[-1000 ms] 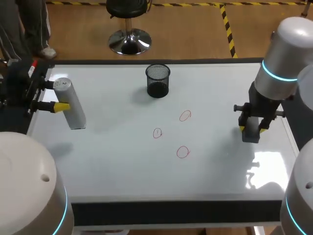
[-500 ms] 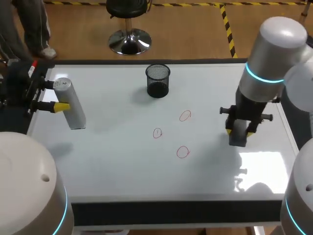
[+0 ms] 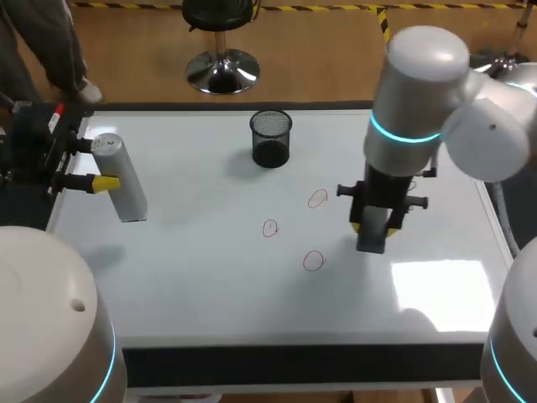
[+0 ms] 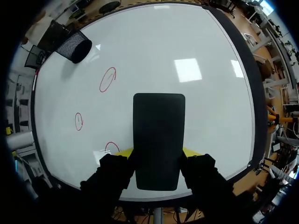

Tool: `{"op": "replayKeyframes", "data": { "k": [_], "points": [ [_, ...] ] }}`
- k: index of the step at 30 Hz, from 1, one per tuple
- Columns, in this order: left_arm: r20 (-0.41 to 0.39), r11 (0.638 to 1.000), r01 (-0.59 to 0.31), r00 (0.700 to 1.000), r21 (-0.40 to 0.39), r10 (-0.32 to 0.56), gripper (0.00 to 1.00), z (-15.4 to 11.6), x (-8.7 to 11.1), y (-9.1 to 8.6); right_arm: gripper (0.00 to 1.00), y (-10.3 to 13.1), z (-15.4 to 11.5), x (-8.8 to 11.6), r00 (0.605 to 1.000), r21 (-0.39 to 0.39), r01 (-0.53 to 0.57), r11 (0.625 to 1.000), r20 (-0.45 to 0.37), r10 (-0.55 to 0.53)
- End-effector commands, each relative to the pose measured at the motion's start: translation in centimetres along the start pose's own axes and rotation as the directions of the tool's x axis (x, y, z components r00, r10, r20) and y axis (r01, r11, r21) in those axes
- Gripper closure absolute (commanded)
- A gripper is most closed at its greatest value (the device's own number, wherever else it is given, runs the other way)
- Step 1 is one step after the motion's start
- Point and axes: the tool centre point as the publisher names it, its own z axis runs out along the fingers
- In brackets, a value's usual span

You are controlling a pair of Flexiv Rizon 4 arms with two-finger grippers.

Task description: Pick up the inspection probe, press it on each red-marked spot on the whiteboard one by one, put down the probe, pick up the eraser, and wipe off all the red marks.

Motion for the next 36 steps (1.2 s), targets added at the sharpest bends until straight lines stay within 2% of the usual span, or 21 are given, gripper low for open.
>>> {"op": "replayKeyframes", "data": {
  "k": [1, 6, 14, 36],
  "points": [
    [0.002, 1.0, -0.002, 1.0, 0.001, 0.002, 1.0, 0.0, 0.1, -0.1, 1.0, -0.4, 0.3, 2.1, 0.997, -0.007, -0.005, 1.0, 0.075, 0.006],
    [0.002, 1.0, -0.002, 1.0, 0.001, 0.002, 1.0, 0.0, 0.1, -0.1, 1.0, -0.8, 0.3, 4.2, 0.995, -0.001, 0.019, 1.0, 0.096, -0.019],
    [0.002, 1.0, -0.002, 1.0, 0.001, 0.002, 1.0, 0.0, 0.1, -0.1, 1.0, -2.0, 0.3, 7.4, 0.994, 0.002, 0.071, 0.997, 0.084, -0.071],
    [0.002, 1.0, -0.002, 1.0, 0.001, 0.002, 1.0, 0.0, 0.1, -0.1, 1.0, -3.9, 0.5, 14.8, 0.976, -0.015, 0.195, 0.981, 0.105, -0.193]
  ]
}}
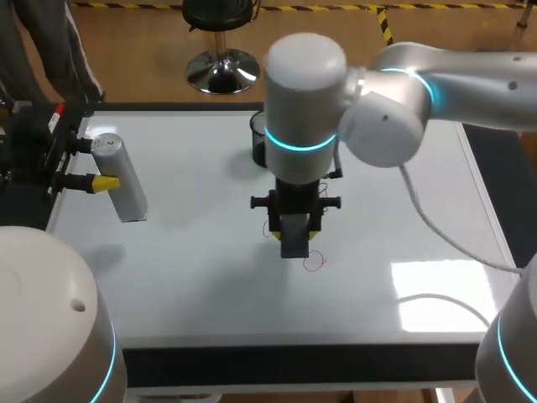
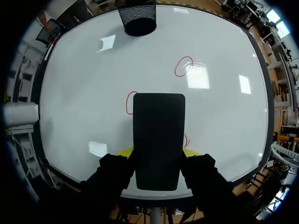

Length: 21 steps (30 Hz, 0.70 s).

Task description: Pick up the inspection probe, press it on each red-marked spot on the whiteboard one by one, put down the probe, pick up the eraser, and wipe off all the red marks.

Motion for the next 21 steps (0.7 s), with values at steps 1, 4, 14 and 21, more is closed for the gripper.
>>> {"op": "replayKeyframes", "data": {
  "k": [1, 4, 14, 21],
  "points": [
    [0.002, 1.0, -0.002, 1.0, 0.001, 0.002, 1.0, 0.0, 0.0, -0.1, 1.0, 0.0, 0.0, 1.8, 0.997, 0.0, 0.023, 1.0, 0.079, -0.022],
    [0.002, 1.0, -0.002, 1.0, 0.001, 0.002, 1.0, 0.0, 0.0, -0.1, 1.0, 0.0, 0.2, 2.8, 0.996, -0.001, 0.039, 0.999, 0.086, -0.039],
    [0.002, 1.0, -0.002, 1.0, 0.001, 0.002, 1.0, 0.0, 0.0, -0.1, 1.0, 0.1, 1.0, 5.2, 0.994, 0.006, 0.104, 0.995, 0.032, -0.104],
    [0.002, 1.0, -0.002, 1.0, 0.001, 0.002, 1.0, 0.0, 0.0, -0.1, 1.0, 0.8, 2.2, 6.6, 0.987, 0.0, 0.16, 0.987, -0.019, -0.16]
  ]
}}
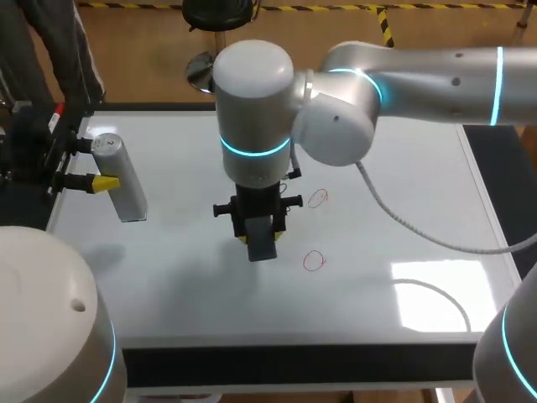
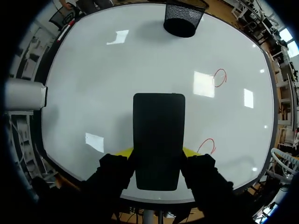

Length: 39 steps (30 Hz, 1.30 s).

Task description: Pick up the inspection probe, press it on each red-marked spot on the whiteboard one by one, put down the probe, pick up the eraser, and wipe off all the red marks.

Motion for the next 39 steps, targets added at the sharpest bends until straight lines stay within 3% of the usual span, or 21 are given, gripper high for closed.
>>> {"op": "replayKeyframes", "data": {
  "k": [1, 24, 39],
  "points": [
    [0.002, 1.0, -0.002, 1.0, 0.001, 0.002, 1.0, 0.0, 0.0, -0.1, 1.0, 0.8, 1.3, 0.7, 1.0, 0.006, 0.023, 1.0, -0.02, -0.023],
    [0.002, 1.0, -0.002, 1.0, 0.001, 0.002, 1.0, 0.0, 0.0, -0.1, 1.0, 4.5, 5.0, 2.7, 0.993, 0.066, 0.062, 0.996, -0.105, -0.055],
    [0.002, 1.0, -0.002, 1.0, 0.001, 0.002, 1.0, 0.0, 0.0, -0.1, 1.0, 4.6, 6.3, -0.8, 0.994, 0.084, 0.003, 0.996, -0.11, 0.007]
  ]
}}
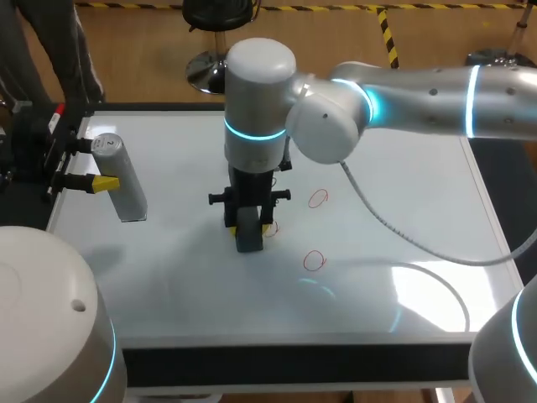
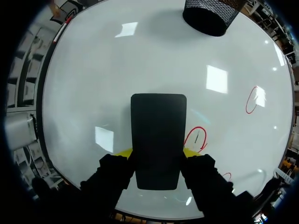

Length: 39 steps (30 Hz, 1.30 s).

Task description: Pick up the inspection probe, press it on each red-marked spot on the whiteboard one by one, put down the probe, pick up the eraser, and wipe off all the red marks.

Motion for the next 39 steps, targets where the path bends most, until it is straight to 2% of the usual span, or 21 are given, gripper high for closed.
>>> {"op": "replayKeyframes", "data": {
  "k": [1, 8, 14, 20, 30, 39],
  "points": [
    [0.002, 1.0, -0.002, 1.0, 0.001, 0.002, 1.0, 0.0, 0.0, 0.0, 1.0, -0.3, 1.3, -2.4, 1.0, -0.01, -0.012, 1.0, -0.013, 0.011],
    [0.002, 1.0, -0.002, 1.0, 0.001, 0.002, 1.0, 0.0, 0.0, 0.0, 1.0, -1.0, 1.4, -4.7, 0.999, -0.024, -0.04, 0.999, -0.007, 0.04],
    [0.002, 1.0, -0.002, 1.0, 0.001, 0.002, 1.0, 0.0, 0.0, 0.0, 1.0, -0.4, 1.6, -6.3, 0.997, -0.015, -0.074, 0.997, 0.01, 0.074],
    [0.002, 1.0, -0.002, 1.0, 0.001, 0.002, 1.0, 0.0, 0.0, 0.0, 1.0, 0.1, 0.8, -7.1, 0.995, -0.018, -0.094, 0.995, 0.032, 0.095],
    [0.002, 1.0, -0.002, 1.0, 0.001, 0.002, 1.0, 0.0, 0.0, 0.0, 1.0, -0.2, -1.7, -4.6, 0.998, -0.066, -0.059, 0.996, 0.025, 0.06],
    [0.002, 1.0, -0.002, 1.0, 0.001, 0.002, 1.0, 0.0, 0.0, 0.0, 1.0, 0.4, -0.4, -1.7, 0.999, -0.043, -0.02, 0.999, 0.025, 0.021]
  ]
}}
